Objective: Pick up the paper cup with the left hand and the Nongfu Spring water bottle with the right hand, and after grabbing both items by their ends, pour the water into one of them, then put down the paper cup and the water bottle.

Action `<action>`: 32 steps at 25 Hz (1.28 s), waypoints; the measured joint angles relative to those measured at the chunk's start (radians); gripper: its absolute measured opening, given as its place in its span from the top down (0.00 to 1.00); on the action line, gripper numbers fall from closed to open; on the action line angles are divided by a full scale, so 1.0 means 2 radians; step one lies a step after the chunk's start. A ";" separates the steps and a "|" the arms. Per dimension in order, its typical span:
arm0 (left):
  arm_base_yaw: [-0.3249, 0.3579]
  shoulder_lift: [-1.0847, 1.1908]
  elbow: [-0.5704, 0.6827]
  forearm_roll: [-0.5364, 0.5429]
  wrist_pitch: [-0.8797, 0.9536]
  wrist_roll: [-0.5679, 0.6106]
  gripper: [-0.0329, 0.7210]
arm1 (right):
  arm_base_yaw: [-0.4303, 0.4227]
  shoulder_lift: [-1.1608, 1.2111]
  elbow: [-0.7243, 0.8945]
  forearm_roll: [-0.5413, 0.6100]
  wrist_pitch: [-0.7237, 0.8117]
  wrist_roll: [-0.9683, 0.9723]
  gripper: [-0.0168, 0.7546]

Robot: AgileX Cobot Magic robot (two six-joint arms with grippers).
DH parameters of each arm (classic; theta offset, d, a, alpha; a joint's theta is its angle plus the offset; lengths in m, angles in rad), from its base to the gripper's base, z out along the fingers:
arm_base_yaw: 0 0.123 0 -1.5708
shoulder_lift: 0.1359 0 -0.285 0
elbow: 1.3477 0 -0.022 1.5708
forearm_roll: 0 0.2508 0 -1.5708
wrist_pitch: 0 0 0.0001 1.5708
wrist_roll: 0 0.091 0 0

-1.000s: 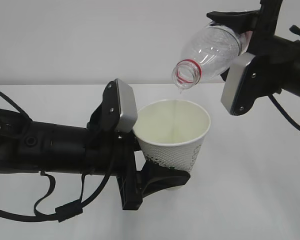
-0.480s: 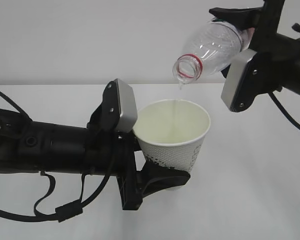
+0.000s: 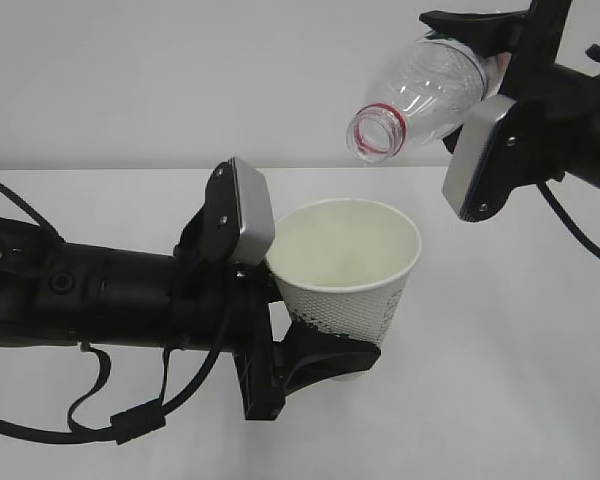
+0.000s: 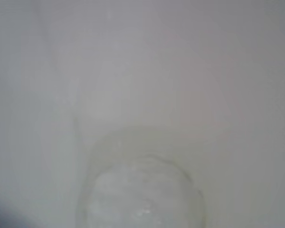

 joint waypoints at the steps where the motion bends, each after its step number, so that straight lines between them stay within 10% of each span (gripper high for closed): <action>1: 0.000 0.000 0.000 0.000 0.000 0.000 0.28 | 0.000 0.000 0.000 0.000 0.000 0.000 0.36; 32: 0.000 0.000 0.000 -0.004 -0.015 0.000 0.28 | 0.000 0.000 0.000 -0.001 0.000 -0.013 0.36</action>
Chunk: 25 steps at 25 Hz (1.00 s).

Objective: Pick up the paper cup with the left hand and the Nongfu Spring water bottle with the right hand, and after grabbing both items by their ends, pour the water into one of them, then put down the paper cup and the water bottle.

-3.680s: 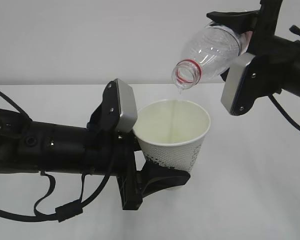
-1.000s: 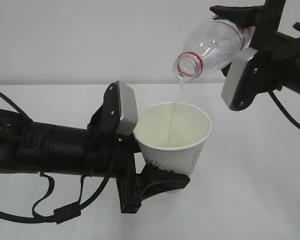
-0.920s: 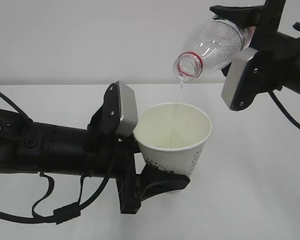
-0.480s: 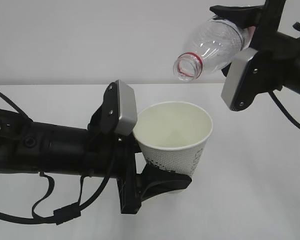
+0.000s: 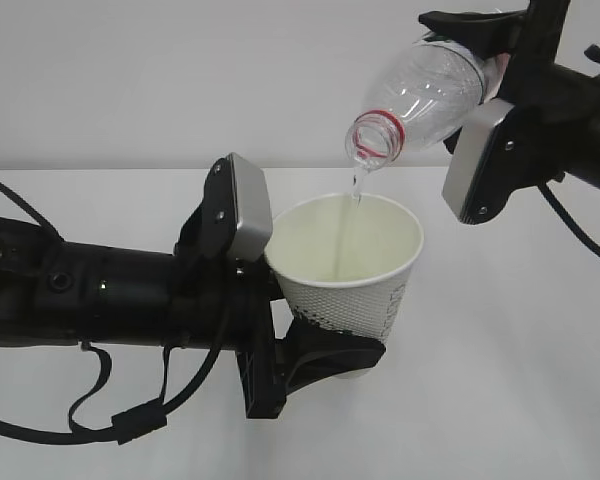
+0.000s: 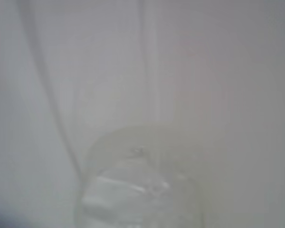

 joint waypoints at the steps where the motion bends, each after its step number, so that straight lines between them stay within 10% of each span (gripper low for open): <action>1: 0.000 0.000 0.000 0.000 0.000 0.000 0.28 | 0.000 0.000 0.000 0.000 0.000 0.000 0.36; 25: 0.000 0.000 0.000 0.000 0.000 0.000 0.28 | 0.000 0.000 0.000 -0.001 0.000 0.000 0.36</action>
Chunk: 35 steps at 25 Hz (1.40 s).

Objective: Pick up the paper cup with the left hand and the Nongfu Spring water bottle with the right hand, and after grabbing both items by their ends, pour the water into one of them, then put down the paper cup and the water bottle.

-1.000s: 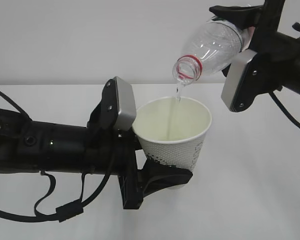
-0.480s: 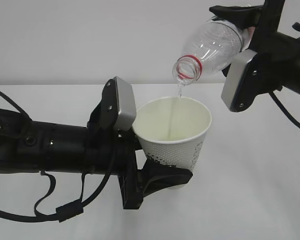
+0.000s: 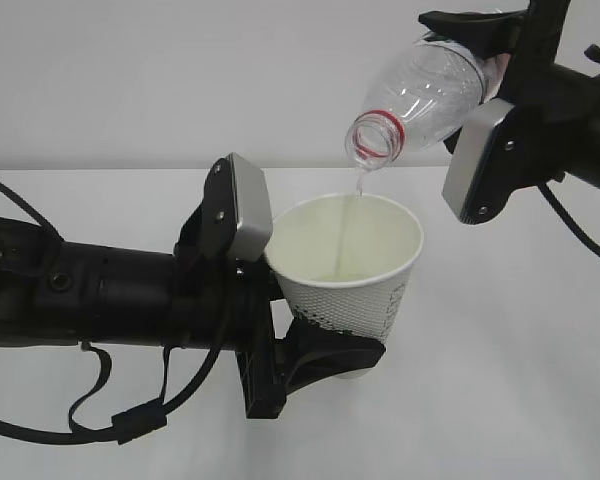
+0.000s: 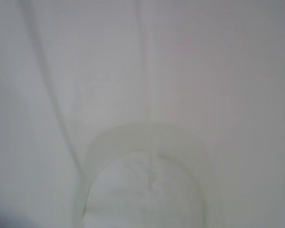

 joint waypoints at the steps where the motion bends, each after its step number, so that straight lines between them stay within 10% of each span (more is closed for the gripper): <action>1: 0.000 0.000 0.000 0.000 0.000 0.000 0.28 | 0.000 0.000 0.000 0.000 0.000 0.000 0.36; 35: 0.000 0.000 0.000 0.000 0.000 0.000 0.28 | 0.000 0.000 0.000 0.000 0.000 0.000 0.36</action>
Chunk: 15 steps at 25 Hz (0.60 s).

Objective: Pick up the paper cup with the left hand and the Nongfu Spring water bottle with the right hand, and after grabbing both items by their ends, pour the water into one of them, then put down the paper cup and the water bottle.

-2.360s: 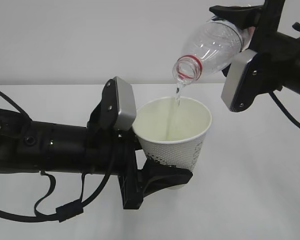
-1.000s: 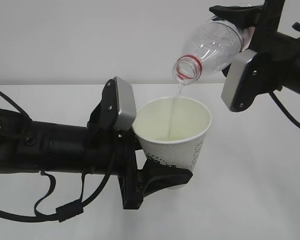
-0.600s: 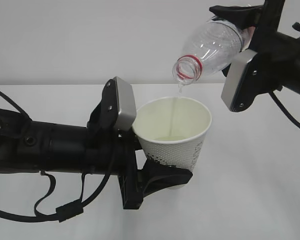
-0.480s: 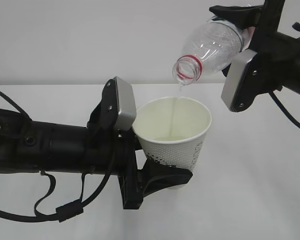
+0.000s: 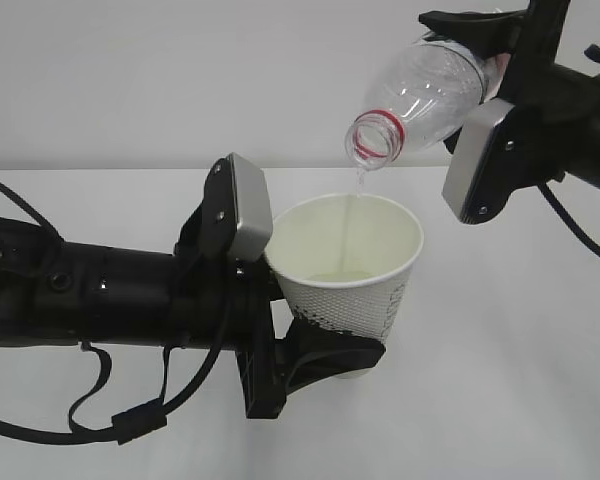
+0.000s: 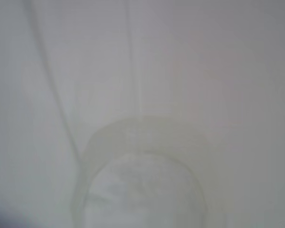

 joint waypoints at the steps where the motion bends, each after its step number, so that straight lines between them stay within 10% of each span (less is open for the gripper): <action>1: 0.000 0.000 0.000 0.000 0.000 0.000 0.28 | 0.000 0.000 0.000 0.000 0.000 0.000 0.36; 15: 0.000 0.000 0.000 -0.001 0.000 0.000 0.28 | 0.000 0.000 0.000 0.000 -0.002 -0.001 0.36</action>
